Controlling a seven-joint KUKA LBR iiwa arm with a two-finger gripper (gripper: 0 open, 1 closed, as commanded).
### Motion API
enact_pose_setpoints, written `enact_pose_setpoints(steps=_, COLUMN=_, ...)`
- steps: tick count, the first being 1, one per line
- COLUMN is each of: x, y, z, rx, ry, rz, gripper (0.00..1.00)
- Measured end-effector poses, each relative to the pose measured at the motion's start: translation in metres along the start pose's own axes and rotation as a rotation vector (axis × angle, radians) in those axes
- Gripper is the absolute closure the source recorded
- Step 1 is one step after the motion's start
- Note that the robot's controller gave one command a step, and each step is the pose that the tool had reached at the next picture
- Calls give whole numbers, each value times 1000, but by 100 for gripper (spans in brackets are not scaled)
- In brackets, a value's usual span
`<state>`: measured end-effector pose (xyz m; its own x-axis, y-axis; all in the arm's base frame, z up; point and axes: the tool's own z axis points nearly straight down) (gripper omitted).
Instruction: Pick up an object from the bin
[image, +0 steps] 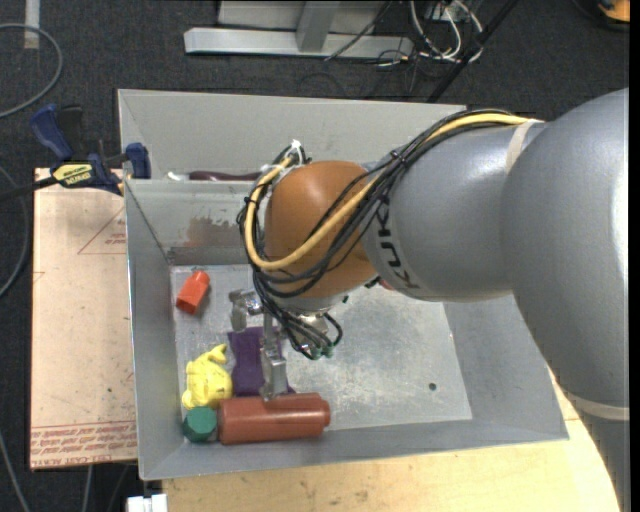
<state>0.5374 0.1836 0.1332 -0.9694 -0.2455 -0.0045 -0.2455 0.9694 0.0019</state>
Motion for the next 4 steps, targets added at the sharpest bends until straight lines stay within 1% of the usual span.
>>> enact_pose_setpoints(steps=1, x=-12, y=-8, z=61, rx=-2, ry=-1, rz=-91, gripper=100)
enact_pose_setpoints(steps=3, x=-12, y=-8, z=58, rx=-2, ry=2, rz=-91, gripper=100)
enact_pose_setpoints(steps=4, x=-19, y=-32, z=63, rx=-5, ry=-3, rz=-263, gripper=100)
